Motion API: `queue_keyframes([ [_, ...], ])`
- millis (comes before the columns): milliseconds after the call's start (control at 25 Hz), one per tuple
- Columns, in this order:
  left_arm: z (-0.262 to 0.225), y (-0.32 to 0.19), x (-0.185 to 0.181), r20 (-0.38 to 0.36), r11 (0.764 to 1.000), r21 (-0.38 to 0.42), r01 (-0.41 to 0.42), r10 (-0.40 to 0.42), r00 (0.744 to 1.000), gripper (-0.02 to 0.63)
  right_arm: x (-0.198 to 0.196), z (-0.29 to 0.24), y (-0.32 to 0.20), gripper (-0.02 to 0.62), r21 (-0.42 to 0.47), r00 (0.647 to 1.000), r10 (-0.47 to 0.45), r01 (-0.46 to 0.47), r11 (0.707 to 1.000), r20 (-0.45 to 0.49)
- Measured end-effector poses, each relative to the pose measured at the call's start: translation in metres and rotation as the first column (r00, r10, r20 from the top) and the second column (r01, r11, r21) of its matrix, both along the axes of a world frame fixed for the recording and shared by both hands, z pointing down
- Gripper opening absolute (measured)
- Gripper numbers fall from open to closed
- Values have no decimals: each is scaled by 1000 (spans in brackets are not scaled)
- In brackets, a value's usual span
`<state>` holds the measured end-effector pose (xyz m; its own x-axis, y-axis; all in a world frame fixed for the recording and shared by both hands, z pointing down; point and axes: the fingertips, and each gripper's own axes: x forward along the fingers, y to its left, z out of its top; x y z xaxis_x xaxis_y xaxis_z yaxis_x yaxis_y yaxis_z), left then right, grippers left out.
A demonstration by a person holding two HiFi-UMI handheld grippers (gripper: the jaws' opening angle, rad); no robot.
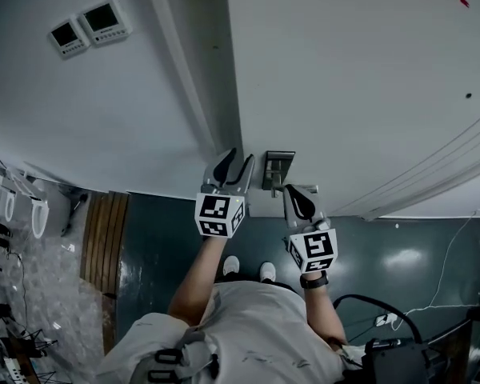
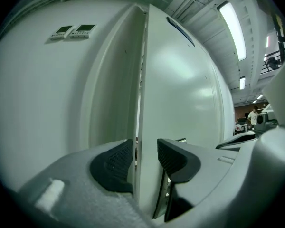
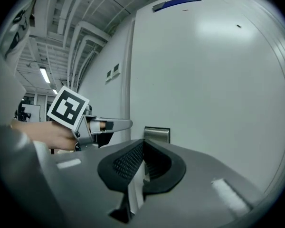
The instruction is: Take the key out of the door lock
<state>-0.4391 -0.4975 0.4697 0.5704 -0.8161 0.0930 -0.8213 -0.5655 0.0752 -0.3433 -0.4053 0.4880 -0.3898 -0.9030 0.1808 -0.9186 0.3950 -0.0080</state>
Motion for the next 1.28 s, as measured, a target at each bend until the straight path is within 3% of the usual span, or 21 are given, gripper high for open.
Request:
queue_keyframes([
  [200,1,-9,-2,27,999,15,-35,34,999,150,7,27,6,-2,-67,999,39,-38,997,14],
  [360,1,-8,2,21,998,19,-66,66,998,73,17,47,12,-2,-122,996,73,-65,990,60],
  [560,0,-8,2,-4,998,30,-61,61,998,51,22,87,18,101,-248,982,101,-59,967,160],
  [680,-1,-9,2,2,998,32,-54,54,999,51,21,112,20,137,-329,946,126,-22,944,300],
  [800,1,-8,2,15,998,32,-45,44,999,44,18,130,16,221,-382,840,169,49,923,516],
  [880,3,-9,3,19,999,34,-39,38,999,38,20,145,10,222,-401,747,215,75,913,629],
  [1080,6,-8,2,16,999,34,-24,23,1000,37,16,179,-6,215,-434,544,305,123,892,781],
  [1200,1,-6,2,1,999,33,-16,16,1000,37,11,179,-19,200,-405,460,301,144,903,835],
  [1280,-1,-5,2,1,999,33,-16,16,1000,37,7,172,-28,171,-364,429,269,154,919,862],
])
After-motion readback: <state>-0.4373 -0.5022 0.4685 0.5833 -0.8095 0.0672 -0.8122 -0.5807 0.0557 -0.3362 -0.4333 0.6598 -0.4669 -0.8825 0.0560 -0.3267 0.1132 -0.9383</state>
